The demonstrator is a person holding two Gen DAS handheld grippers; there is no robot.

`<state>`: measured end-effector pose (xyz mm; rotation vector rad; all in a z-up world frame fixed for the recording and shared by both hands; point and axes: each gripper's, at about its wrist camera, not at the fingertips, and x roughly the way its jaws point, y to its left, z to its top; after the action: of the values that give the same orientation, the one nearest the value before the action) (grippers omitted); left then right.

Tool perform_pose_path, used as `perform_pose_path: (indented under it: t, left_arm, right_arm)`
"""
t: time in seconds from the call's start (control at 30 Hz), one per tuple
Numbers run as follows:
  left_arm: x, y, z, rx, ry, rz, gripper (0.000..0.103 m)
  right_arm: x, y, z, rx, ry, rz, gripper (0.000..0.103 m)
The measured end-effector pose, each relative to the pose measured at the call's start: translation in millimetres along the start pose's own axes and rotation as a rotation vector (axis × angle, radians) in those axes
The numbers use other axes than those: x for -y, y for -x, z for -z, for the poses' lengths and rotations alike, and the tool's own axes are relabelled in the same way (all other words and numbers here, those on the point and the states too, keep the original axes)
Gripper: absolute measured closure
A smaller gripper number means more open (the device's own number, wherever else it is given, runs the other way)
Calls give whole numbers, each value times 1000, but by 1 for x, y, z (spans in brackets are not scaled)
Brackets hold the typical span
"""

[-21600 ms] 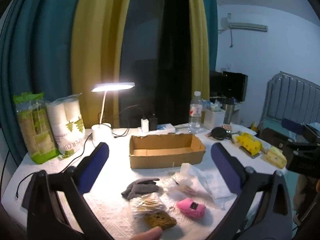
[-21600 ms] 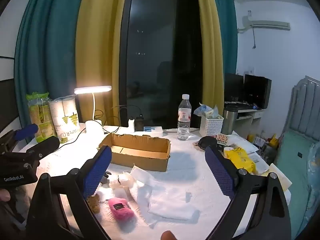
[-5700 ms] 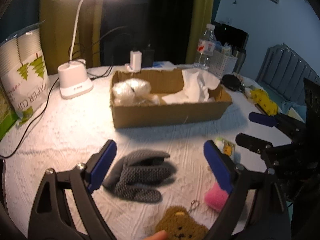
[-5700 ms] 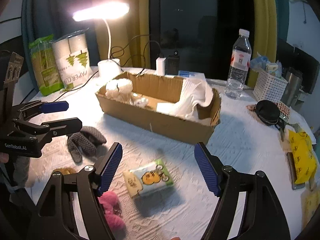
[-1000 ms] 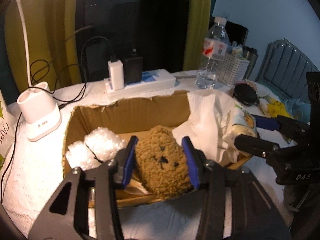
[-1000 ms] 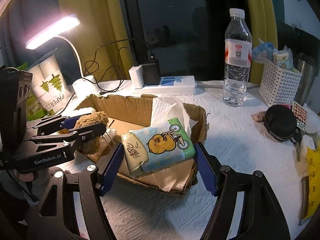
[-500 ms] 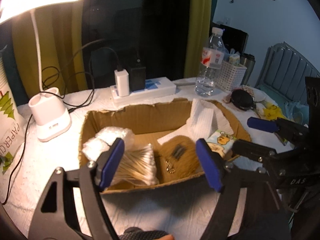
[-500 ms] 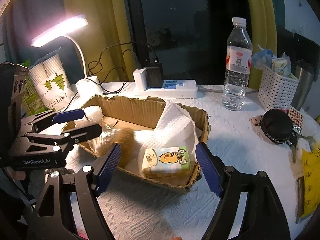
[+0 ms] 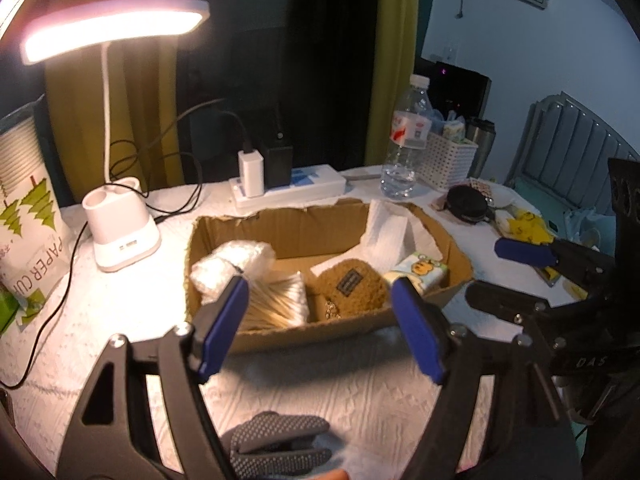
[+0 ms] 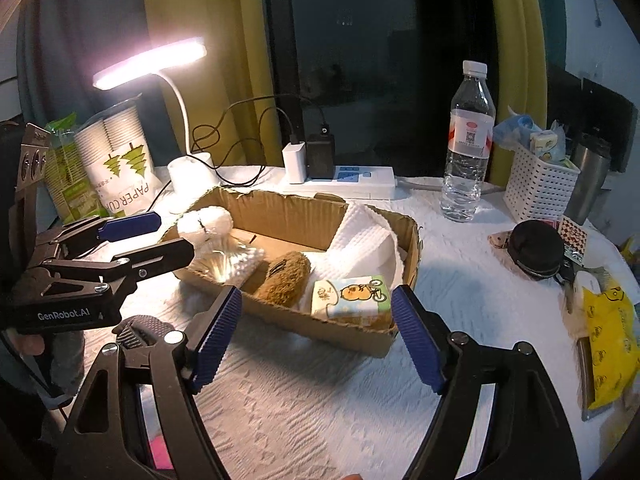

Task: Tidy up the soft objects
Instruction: 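Move the left gripper to the grey glove while the right gripper moves to the pink pouch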

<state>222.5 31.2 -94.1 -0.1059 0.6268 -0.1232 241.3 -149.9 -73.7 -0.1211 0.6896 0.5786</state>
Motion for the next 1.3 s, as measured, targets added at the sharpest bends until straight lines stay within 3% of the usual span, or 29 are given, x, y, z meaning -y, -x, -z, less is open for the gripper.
perform_pose_path:
  t: [0.37,0.57,1.3]
  left_arm:
    - [-1,37,20,36,8,0,27]
    - [-2,54,35,41,14,11,21]
    - [-20,73,104,-39,85,-6,21]
  right_arm:
    - [-21,24,9,10,23,8,23]
    - [-31,35,19,9,34,9,23]
    - [-69,35,70,-75,31,-36,23]
